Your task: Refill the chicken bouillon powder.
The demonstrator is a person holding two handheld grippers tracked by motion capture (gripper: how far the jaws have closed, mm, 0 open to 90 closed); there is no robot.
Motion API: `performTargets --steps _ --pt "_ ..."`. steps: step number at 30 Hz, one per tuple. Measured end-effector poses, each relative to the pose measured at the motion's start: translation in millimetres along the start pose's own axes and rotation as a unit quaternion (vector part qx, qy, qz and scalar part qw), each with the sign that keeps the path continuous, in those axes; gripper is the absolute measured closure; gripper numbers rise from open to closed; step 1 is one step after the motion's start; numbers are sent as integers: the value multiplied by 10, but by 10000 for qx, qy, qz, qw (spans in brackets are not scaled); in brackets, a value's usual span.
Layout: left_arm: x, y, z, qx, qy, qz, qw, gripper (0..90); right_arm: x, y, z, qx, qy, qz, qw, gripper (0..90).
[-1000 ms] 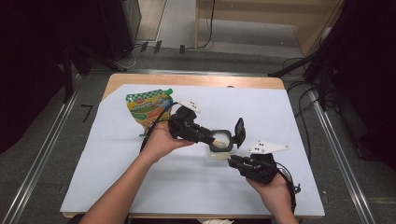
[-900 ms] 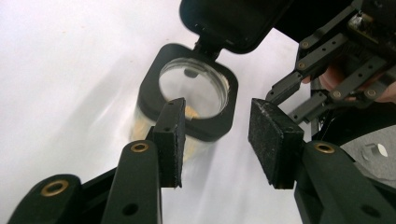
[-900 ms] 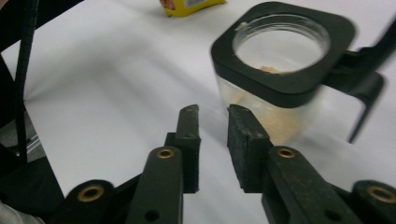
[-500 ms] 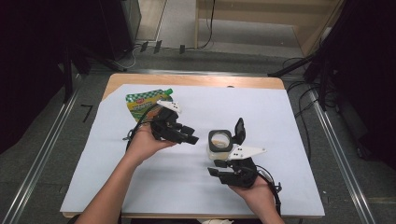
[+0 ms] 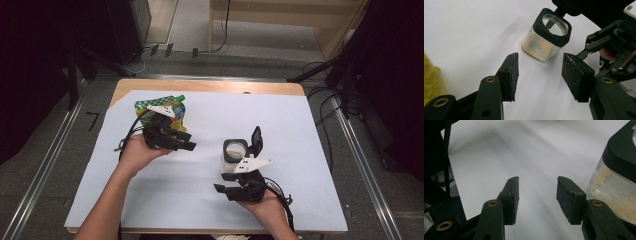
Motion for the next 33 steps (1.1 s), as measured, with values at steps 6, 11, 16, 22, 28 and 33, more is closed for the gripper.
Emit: performTargets --steps 6,11,16,22,28,33 --pt "-79 -69 -113 96 -26 -83 9999 483 -1 -6 34 47 -55 -3 10000 540" --pt "-143 -144 -265 170 112 -214 9996 484 9 -25 72 130 -77 -53 9999 539" --pt "-211 -217 -413 304 250 -349 9986 489 15 -56 117 209 -122 -134 9996 541" --pt "-294 -320 -617 491 427 -510 9966 497 33 -70 145 339 -57 -145 9993 546" --pt "-339 -431 -755 630 488 -633 9948 501 35 -67 173 374 -47 -174 9991 534" --pt "-393 -540 -870 804 520 -757 9925 502 24 -76 185 305 -125 -263 9991 529"
Point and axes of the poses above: each handheld gripper's, and its own axes: z roughly forward along the jaws, x roughly out of its top, y roughly to its right, the point moved 6 cm from there along z, roughly forward along the jaws, and after that the axes turned 3 degrees about -z, right-handed, at the moved point
